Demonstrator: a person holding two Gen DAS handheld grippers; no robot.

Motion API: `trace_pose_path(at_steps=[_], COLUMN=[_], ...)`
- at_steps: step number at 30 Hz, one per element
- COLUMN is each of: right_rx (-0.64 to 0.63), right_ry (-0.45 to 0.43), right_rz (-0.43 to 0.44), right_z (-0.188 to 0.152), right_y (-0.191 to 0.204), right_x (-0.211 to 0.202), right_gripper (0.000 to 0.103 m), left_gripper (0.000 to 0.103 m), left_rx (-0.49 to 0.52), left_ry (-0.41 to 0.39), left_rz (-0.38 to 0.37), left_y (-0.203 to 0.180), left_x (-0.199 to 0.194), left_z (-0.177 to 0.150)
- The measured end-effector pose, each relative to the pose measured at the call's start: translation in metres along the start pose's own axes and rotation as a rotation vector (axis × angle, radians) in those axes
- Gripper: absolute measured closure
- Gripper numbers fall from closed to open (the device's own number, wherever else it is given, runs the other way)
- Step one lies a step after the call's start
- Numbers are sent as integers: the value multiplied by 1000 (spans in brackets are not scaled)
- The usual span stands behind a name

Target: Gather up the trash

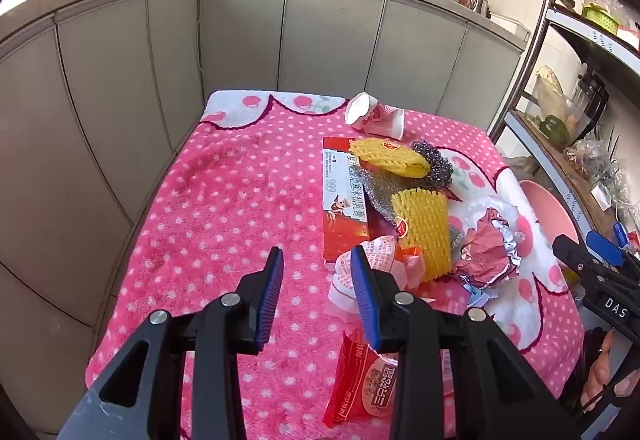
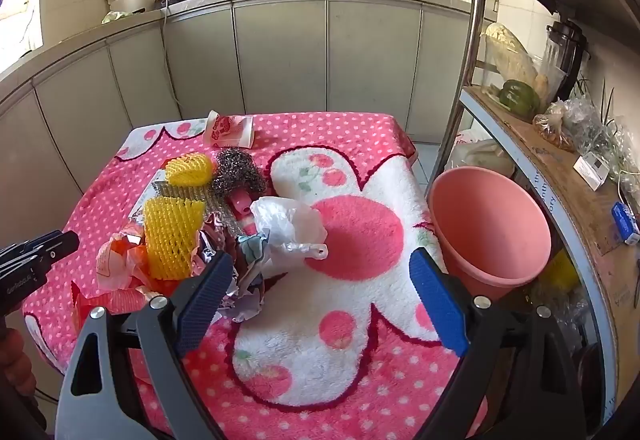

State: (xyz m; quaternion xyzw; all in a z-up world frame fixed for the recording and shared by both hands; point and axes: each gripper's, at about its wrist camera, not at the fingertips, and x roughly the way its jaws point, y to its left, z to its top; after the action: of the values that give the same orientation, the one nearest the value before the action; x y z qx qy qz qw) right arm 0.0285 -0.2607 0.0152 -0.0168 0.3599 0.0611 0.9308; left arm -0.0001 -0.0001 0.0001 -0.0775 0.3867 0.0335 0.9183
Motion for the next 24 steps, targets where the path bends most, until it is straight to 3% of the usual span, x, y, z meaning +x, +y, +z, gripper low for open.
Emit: trace_pose_path(at_steps=[24], right_rx=[3], right_ry=[-11], right_rz=[8], right_z=[2], right_y=[0], right_x=[-3], right_gripper=[13], left_gripper=[69], left_rx=[-1], left_ry=[-6], left_rz=[-14], left_y=[-2], left_x=[-8], left_z=[4])
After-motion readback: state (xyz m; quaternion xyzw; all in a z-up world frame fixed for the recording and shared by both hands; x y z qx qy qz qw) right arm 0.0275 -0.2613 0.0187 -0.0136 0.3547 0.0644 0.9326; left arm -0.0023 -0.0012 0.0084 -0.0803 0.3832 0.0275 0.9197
